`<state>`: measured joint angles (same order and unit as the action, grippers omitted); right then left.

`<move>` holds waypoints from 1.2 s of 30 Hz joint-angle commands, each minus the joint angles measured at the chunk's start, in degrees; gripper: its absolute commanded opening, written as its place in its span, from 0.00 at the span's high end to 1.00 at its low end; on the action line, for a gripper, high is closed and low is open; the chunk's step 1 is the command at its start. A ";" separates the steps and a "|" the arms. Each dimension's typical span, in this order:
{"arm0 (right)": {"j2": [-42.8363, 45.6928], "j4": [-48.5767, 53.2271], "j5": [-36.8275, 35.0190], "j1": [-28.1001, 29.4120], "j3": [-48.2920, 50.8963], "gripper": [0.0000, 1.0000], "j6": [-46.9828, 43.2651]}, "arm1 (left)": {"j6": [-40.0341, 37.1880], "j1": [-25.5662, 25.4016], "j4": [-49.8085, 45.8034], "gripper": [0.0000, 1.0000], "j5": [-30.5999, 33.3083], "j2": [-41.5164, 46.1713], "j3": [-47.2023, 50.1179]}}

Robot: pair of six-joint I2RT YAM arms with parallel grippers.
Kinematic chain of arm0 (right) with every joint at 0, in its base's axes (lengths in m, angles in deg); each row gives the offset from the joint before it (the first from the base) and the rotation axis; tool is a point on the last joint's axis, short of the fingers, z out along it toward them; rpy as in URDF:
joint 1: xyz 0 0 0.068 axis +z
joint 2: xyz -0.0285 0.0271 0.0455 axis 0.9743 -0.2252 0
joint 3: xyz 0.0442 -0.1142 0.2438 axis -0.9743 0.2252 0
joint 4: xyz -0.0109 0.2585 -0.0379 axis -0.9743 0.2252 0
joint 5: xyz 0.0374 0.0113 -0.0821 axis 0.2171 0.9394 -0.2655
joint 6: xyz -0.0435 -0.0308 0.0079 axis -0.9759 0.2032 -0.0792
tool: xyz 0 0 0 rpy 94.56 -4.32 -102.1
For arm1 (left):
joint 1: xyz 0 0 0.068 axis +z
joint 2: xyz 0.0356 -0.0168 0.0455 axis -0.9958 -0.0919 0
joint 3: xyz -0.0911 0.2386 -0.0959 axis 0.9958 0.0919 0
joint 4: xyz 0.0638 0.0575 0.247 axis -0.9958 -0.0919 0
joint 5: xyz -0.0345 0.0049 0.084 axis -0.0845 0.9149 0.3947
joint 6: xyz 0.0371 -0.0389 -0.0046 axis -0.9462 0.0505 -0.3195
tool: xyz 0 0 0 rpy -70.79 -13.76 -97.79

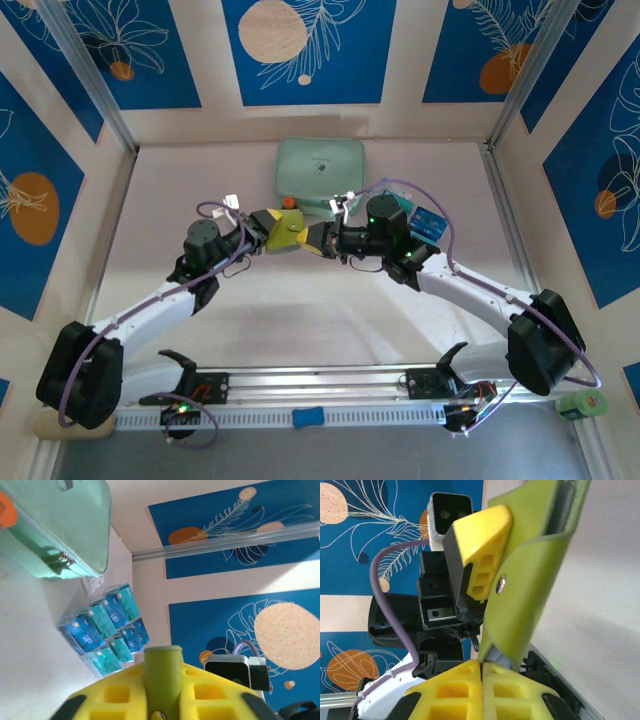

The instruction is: Put the credit cards into the card holder

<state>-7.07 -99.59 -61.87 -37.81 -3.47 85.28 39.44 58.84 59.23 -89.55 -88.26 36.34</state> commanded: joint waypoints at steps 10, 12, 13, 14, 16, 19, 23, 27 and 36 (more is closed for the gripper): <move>6.19 39.71 -15.81 -3.58 -8.06 0.47 -26.25 | -19.21 -0.56 -14.50 1.00 1.30 6.92 -1.98; 4.89 42.13 -18.63 -2.19 -11.44 0.45 -27.87 | -22.49 -0.74 -18.49 1.00 2.49 7.78 -2.88; 3.45 43.47 -20.48 -1.16 -13.66 0.44 -28.61 | -23.57 -0.87 -19.85 1.00 3.03 8.05 -3.31; 2.06 44.52 -21.87 -0.24 -15.58 0.43 -29.37 | -24.07 -0.99 -20.59 1.00 3.48 8.07 -3.53; -1.26 46.51 -24.87 2.11 -19.84 0.41 -30.71 | -23.85 -1.31 -21.04 1.00 4.28 7.91 -3.52; -6.82 49.01 -28.87 5.39 -25.94 0.38 -32.39 | -22.54 -1.87 -21.04 1.00 5.17 7.12 -3.66; -12.58 49.65 -32.14 9.02 -30.70 0.36 -33.14 | -20.55 -2.50 -20.52 1.00 6.65 6.41 -3.57; -16.89 50.43 -35.25 11.71 -33.43 0.36 -33.32 | -18.75 -2.74 -19.82 1.00 7.63 6.49 -3.58; -20.87 49.87 -37.50 12.67 -32.04 0.39 -32.17 | -16.40 -2.92 -18.14 1.00 8.56 7.02 -3.48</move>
<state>-26.29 -51.55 -96.40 -25.35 -35.14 53.04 21.67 56.67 37.92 -81.42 -81.85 34.70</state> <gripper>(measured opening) 0.615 0.139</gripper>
